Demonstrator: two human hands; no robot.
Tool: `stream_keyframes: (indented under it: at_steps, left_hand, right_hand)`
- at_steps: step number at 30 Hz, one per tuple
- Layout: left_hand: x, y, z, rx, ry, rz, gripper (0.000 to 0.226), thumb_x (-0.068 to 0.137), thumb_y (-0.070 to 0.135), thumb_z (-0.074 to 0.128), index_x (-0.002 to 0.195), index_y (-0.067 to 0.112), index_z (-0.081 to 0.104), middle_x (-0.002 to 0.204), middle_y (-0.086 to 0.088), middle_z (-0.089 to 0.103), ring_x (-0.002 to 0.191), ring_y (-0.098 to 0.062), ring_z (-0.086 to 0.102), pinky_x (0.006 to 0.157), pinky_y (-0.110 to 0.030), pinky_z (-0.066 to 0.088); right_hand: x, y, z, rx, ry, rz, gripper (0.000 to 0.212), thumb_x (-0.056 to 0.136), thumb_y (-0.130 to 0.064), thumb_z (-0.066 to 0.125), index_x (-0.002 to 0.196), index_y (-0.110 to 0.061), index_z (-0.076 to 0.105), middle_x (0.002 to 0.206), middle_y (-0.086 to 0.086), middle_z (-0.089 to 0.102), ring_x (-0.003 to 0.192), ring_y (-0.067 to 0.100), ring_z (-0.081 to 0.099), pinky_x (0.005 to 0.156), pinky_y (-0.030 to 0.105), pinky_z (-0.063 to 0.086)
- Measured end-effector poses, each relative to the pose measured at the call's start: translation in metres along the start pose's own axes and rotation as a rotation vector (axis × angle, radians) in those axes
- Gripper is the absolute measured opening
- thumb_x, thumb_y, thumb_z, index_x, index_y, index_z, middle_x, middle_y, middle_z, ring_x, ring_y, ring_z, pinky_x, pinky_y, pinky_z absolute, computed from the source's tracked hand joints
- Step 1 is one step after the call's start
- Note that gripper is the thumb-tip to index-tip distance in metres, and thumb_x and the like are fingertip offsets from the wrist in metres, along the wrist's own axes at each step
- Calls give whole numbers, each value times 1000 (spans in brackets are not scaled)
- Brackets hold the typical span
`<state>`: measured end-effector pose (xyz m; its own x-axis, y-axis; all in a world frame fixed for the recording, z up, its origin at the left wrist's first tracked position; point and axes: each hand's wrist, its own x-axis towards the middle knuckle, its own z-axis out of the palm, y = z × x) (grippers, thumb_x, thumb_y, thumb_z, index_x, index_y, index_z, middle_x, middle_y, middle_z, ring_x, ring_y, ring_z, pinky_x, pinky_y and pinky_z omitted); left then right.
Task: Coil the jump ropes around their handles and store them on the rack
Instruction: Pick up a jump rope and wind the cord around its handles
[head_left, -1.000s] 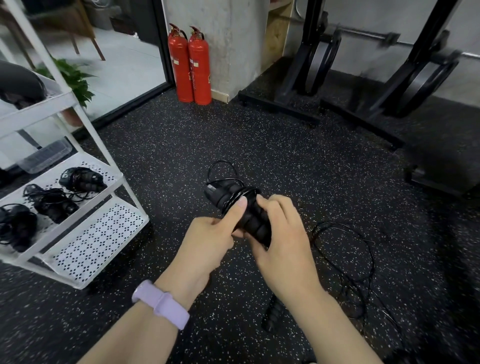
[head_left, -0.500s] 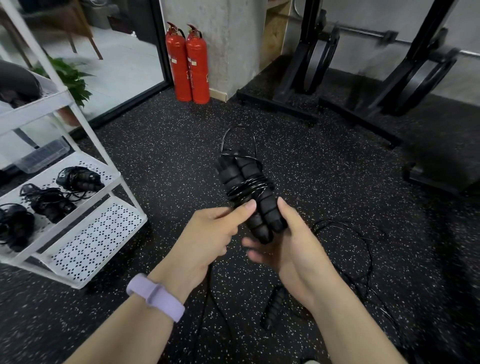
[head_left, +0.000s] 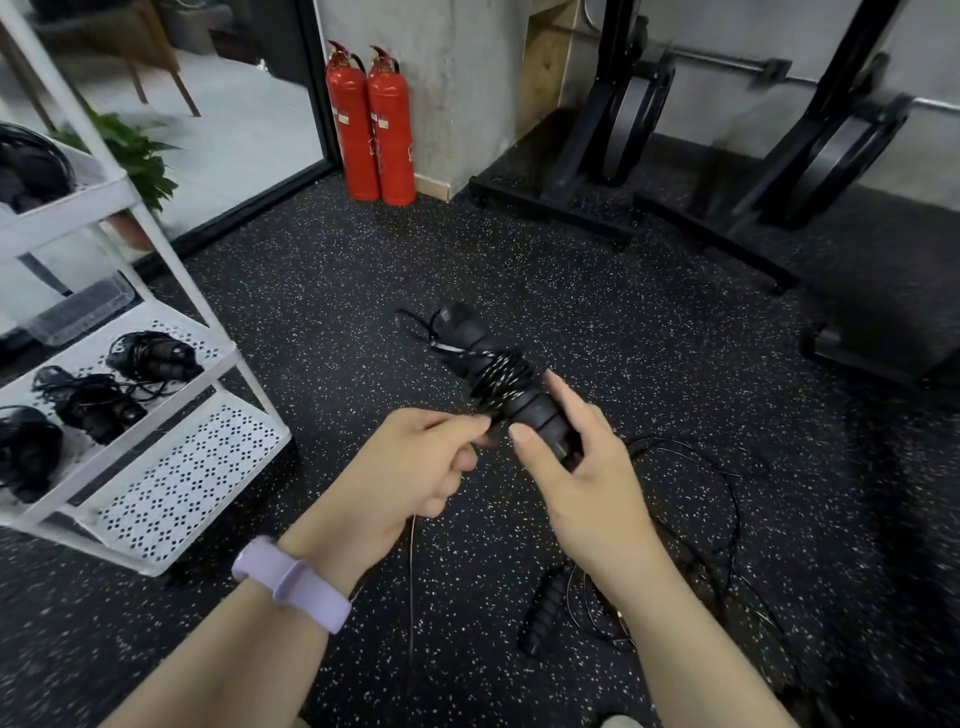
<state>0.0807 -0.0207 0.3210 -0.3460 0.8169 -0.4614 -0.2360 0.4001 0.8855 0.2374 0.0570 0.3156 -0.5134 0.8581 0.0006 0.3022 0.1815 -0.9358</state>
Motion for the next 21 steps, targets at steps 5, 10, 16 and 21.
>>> stream_keyframes:
  at_steps: [5, 10, 16, 21]
  left_hand:
    - [-1, 2, 2, -162, -107, -48, 47, 77, 59, 74, 92, 16, 64, 66, 7, 47, 44, -7, 24, 34, -18, 18]
    - [-2, 1, 0, -114, 44, 15, 51, 67, 75, 75, 59, 27, 61, 61, 5, 43, 44, -6, 26, 36, -19, 18]
    - [-7, 3, -9, -26, -110, 126, 50, 79, 74, 67, 58, 29, 60, 59, 9, 42, 48, -7, 26, 40, -19, 23]
    - [-6, 6, -6, 26, -78, 138, 56, 74, 79, 65, 66, 25, 55, 63, 5, 45, 47, -6, 31, 39, -18, 26]
  right_hand:
    - [-3, 7, 15, -280, 63, -156, 70, 93, -27, 76, 153, -28, 40, 116, -20, 45, 109, -13, 46, 93, 3, 34]
    - [-9, 4, 25, -332, 76, -243, 53, 84, -34, 82, 126, -30, 51, 110, -18, 45, 101, 2, 53, 83, 16, 46]
    - [0, -2, -3, 548, -328, 335, 57, 85, -65, 64, 117, -18, 71, 106, 10, 76, 85, 26, 72, 74, 37, 59]
    - [-1, -4, -7, 1014, -576, 444, 50, 102, -45, 51, 125, -7, 72, 106, 18, 69, 77, 20, 63, 68, 30, 55]
